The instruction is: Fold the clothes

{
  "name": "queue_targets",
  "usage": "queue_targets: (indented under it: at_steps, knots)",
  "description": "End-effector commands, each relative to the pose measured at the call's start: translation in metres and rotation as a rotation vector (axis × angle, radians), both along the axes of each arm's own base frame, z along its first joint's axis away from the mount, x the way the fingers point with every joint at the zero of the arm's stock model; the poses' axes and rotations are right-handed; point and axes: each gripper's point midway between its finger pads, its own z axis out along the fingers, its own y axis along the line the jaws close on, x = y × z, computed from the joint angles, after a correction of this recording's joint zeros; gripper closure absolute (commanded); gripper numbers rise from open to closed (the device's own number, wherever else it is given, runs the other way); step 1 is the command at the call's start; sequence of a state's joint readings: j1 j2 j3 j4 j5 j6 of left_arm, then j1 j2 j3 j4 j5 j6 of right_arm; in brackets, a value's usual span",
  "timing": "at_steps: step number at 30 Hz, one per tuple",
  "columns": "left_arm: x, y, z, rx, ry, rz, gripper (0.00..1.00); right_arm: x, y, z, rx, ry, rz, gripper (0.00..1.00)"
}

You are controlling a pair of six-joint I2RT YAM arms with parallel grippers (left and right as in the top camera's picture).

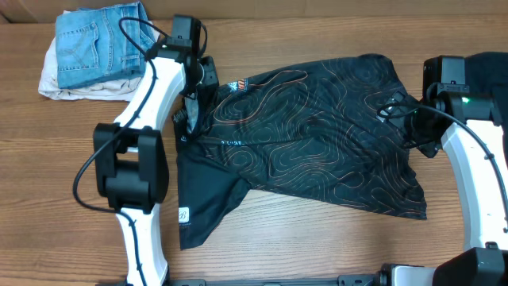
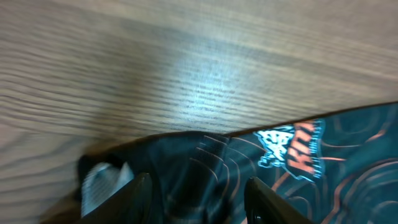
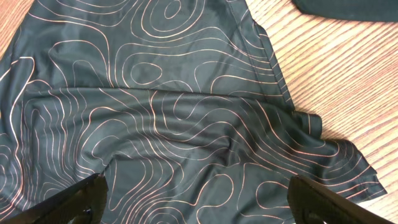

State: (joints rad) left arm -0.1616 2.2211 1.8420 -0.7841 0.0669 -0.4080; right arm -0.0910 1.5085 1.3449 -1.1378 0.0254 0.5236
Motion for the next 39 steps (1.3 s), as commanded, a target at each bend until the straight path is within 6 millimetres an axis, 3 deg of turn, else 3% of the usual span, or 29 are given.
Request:
queue_targets:
  at_steps: [1, 6, 12, 16, 18, 21, 25, 27, 31, 37, 39]
  knots:
    - [0.002, -0.004, -0.025, -0.024, 0.040, -0.023, 0.48, -0.001, -0.001, -0.002, 0.003, 0.005, -0.002, 0.04]
    - [0.006, -0.004, -0.047, -0.021, 0.055, -0.024, 0.44, -0.001, -0.001, -0.002, 0.003, 0.007, -0.002, 0.04]
    - [0.005, -0.006, -0.047, -0.018, 0.055, -0.030, 0.44, -0.002, 0.000, -0.002, 0.006, 0.009, -0.002, 0.04]
    - [0.002, -0.009, -0.049, -0.015, 0.067, -0.040, 0.70, -0.002, 0.000, -0.002, 0.006, 0.010, -0.002, 0.04]
    - [0.000, -0.012, -0.049, -0.013, 0.071, -0.047, 0.95, -0.003, 0.000, -0.002, 0.006, 0.014, -0.002, 0.04]
    - [-0.005, -0.016, -0.045, -0.011, 0.083, -0.058, 0.96, -0.005, 0.000, -0.003, 0.007, 0.024, -0.001, 0.04]
    - [-0.022, -0.014, -0.012, -0.003, 0.111, -0.059, 0.96, -0.005, 0.000, -0.003, 0.006, 0.024, 0.001, 0.04]
    - [-0.039, -0.019, 0.016, -0.024, 0.129, -0.076, 0.96, -0.005, 0.000, -0.003, 0.006, 0.024, 0.001, 0.04]
    - [-0.087, -0.033, 0.047, -0.014, 0.228, -0.113, 0.96, -0.005, 0.000, -0.003, 0.006, 0.024, 0.001, 0.04]
    - [-0.172, -0.066, 0.033, 0.075, 0.512, -0.199, 0.96, -0.006, 0.000, -0.003, 0.006, 0.027, 0.001, 0.04]
    - [-0.192, -0.080, 0.026, 0.105, 0.555, -0.254, 0.85, -0.006, 0.000, -0.003, 0.007, 0.028, 0.001, 0.04]
